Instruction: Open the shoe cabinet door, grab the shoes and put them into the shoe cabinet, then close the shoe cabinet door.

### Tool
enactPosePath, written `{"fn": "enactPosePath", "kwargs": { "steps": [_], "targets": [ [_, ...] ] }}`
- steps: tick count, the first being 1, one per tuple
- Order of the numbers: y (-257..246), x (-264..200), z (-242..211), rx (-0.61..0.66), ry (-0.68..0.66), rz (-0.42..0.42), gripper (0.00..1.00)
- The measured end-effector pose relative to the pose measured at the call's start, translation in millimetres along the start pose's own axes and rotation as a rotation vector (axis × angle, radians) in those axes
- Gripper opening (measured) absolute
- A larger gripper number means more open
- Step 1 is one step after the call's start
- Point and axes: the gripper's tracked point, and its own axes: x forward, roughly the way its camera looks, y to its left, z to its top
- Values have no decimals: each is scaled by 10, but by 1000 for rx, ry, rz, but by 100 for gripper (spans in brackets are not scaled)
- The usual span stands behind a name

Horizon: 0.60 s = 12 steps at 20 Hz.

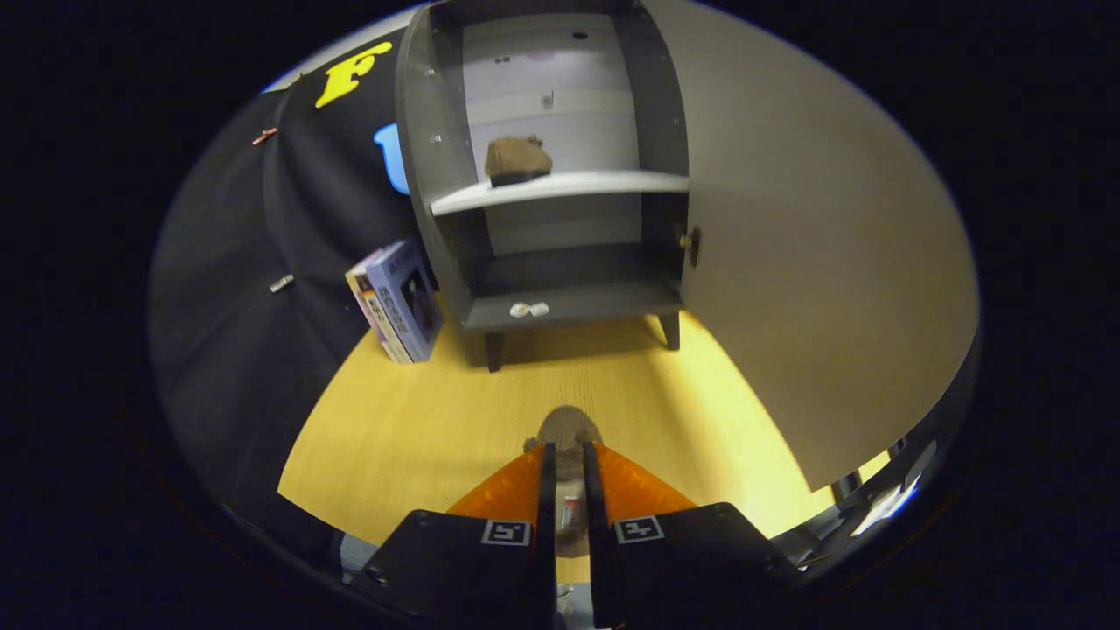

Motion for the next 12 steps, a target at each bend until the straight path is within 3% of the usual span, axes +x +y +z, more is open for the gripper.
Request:
{"fn": "enactPosePath", "kwargs": {
  "steps": [7, 12],
  "targets": [
    [206, 650, -758, 11, 169, -21, 20],
    [275, 938, -877, -7, 178, -29, 20]
  ]
}}
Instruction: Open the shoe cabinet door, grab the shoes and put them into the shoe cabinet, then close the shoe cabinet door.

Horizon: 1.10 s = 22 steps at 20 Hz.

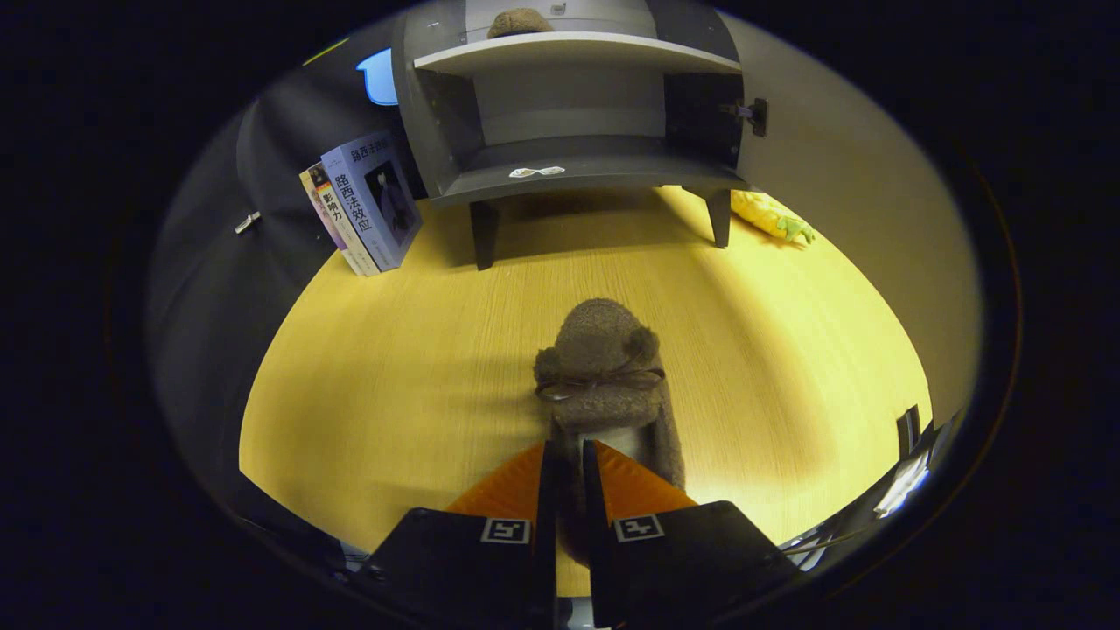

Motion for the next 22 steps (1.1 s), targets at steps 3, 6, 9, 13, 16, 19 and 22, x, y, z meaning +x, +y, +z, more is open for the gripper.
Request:
{"fn": "enactPosePath", "kwargs": {
  "steps": [3, 6, 9, 13, 16, 19, 22],
  "targets": [
    [-4, 164, -96, 5, 34, -7, 22],
    [-9, 282, -79, 13, 35, -10, 22],
    [-25, 387, -34, -19, 23, -19, 22],
    [-33, 558, 73, -43, 3, -21, 25],
    [-40, 650, 152, -73, -19, -22, 25],
    [-80, 713, 218, -81, -56, -33, 23],
    [-95, 750, 241, -87, -69, -39, 22]
  ]
}}
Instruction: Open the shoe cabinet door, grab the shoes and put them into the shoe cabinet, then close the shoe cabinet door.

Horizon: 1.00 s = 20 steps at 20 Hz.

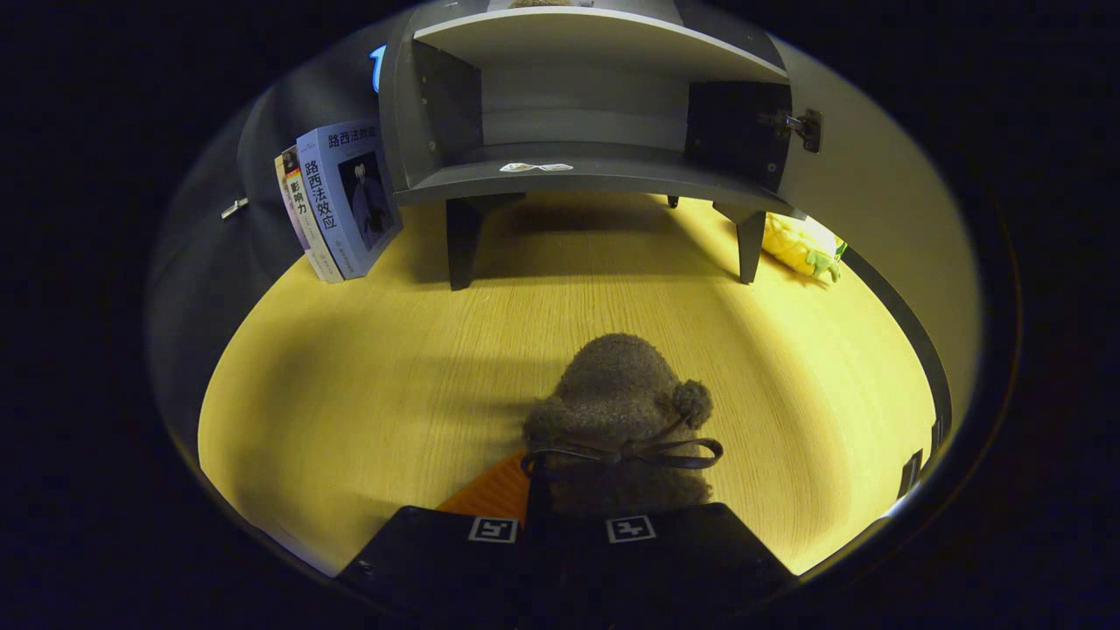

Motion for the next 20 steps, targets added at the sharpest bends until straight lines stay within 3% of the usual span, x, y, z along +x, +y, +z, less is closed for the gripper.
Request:
{"fn": "enactPosePath", "kwargs": {
  "steps": [5, 7, 13, 16, 20],
  "targets": [
    [-19, 21, -52, 8, 8, -6, 20],
    [-17, 3, 7, 6, 9, -18, 5],
    [-17, -96, 1, 4, 26, -9, 5],
    [-21, -317, 186, -3, 6, -4, 5],
    [-10, -719, 790, 8, -59, -4, 5]
  ]
}}
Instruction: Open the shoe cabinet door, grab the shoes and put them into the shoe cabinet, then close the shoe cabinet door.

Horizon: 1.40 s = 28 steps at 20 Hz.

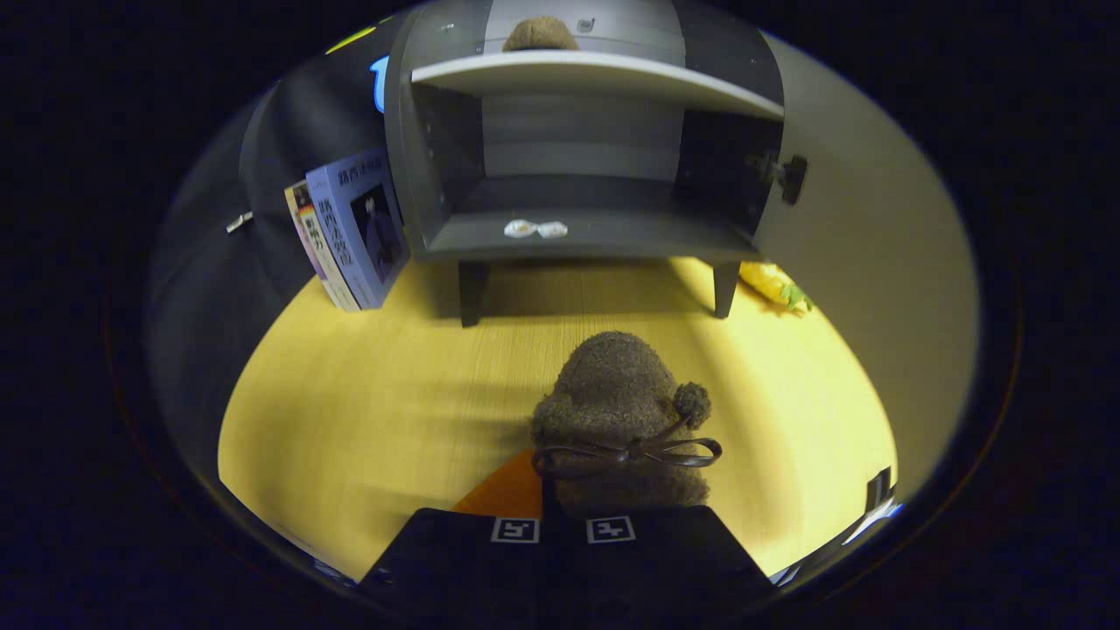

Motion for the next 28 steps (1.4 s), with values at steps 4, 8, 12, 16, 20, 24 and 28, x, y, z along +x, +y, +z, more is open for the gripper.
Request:
{"fn": "enactPosePath", "kwargs": {
  "steps": [4, 8, 12, 16, 20, 24, 28],
  "targets": [
    [-24, -419, 911, 2, -129, -16, 5],
    [-94, -668, 1662, 40, -216, -42, 5],
    [-133, -818, 2346, 52, -267, -51, 5],
    [-209, -840, 2933, 52, -324, -50, 5],
    [-365, -652, 3410, 55, -311, -29, 5],
    [-482, -170, 3833, 10, -253, -21, 5],
    [-499, 334, 4156, 9, -182, 6, 5]
  ]
}}
